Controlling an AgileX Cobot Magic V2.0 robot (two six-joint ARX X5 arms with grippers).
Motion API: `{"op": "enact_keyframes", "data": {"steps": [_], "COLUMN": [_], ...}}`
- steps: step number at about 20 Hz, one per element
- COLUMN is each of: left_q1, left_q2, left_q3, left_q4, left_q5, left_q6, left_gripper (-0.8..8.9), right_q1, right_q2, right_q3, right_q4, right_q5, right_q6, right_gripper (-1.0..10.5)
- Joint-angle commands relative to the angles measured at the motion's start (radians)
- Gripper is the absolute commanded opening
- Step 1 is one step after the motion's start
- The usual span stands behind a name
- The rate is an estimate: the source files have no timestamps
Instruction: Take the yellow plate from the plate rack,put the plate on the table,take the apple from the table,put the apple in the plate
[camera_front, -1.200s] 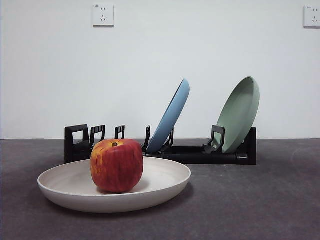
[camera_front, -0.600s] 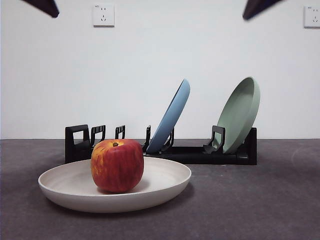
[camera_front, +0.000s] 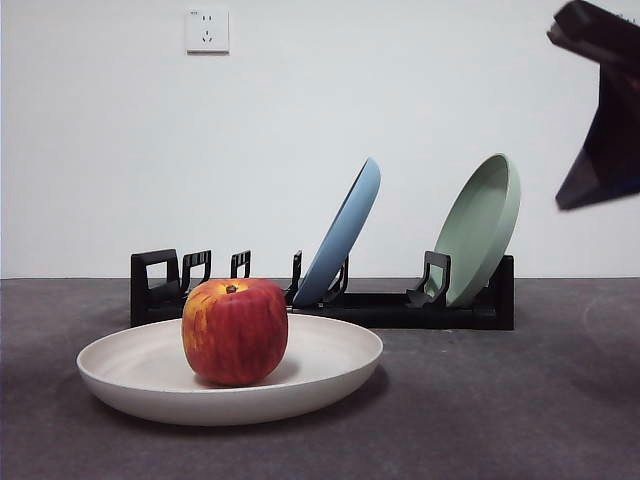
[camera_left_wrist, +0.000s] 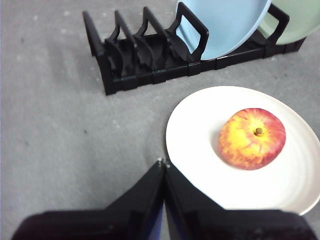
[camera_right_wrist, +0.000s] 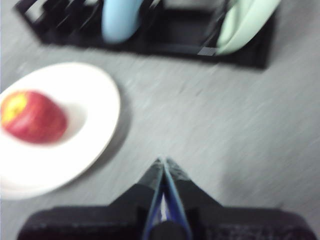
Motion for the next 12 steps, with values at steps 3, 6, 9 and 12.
{"op": "enact_keyframes", "data": {"steps": [3,6,9,12], "left_q1": [0.002,0.002,0.002,0.002], "left_q2": [-0.039,-0.038,-0.038,-0.038], "left_q3": [-0.023,-0.023,-0.023,-0.023], "left_q4": [0.013,-0.023,-0.032,-0.033], "left_q5": [0.001,0.001,0.002,0.001], "left_q6": [-0.048,-0.052,-0.052,-0.052], "left_gripper": [-0.07,-0.04,-0.04,-0.04], "right_q1": [0.055,0.056,0.056,0.056], "right_q2": [-0.002,-0.003,-0.003,-0.003], "right_q3": [-0.034,-0.033,-0.033,-0.033], "right_q4": [0.026,0.028,0.027,0.027], "right_q5": [0.005,0.005,0.005,0.005], "right_q6": [0.051,0.052,0.052,0.052], "right_gripper": [-0.1,0.0,0.0,0.0]}}
